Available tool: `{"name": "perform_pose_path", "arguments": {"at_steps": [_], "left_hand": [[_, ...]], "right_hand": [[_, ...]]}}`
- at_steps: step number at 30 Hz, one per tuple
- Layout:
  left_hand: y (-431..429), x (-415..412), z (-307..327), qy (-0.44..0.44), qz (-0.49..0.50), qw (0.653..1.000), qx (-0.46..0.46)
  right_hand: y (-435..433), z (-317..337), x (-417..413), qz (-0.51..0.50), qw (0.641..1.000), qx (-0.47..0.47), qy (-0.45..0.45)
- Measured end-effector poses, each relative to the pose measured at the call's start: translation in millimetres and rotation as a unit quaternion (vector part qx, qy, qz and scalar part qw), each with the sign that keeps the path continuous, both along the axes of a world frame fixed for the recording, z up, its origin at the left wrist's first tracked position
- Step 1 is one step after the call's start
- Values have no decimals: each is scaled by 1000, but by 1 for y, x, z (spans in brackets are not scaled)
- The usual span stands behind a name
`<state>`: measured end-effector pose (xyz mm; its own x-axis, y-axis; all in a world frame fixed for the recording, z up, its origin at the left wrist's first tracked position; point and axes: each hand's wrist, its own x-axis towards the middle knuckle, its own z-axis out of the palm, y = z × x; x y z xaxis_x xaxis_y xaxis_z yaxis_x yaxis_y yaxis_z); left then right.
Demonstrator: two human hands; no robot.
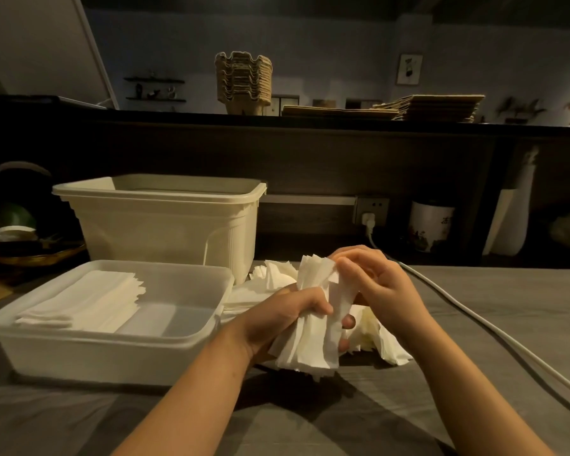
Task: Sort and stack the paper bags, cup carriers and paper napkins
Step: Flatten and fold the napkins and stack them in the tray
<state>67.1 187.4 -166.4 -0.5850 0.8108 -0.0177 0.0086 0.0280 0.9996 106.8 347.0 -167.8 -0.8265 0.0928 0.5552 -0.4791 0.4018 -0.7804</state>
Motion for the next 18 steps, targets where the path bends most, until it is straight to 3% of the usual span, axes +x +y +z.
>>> {"name": "perform_pose_path", "arguments": {"at_steps": [3, 5, 8, 18], "left_hand": [[0, -2, -2, -88, -62, 994, 31], [0, -9, -6, -175, -105, 976, 80], [-1, -13, -6, -237, -158, 950, 125], [-5, -8, -6, -157, -169, 973, 20]], "right_hand": [[1, 1, 1, -1, 1000, -24, 0], [3, 2, 3, 44, 999, -17, -17], [4, 2, 6, 94, 994, -13, -61], [0, 4, 11, 92, 990, 8, -105]]}}
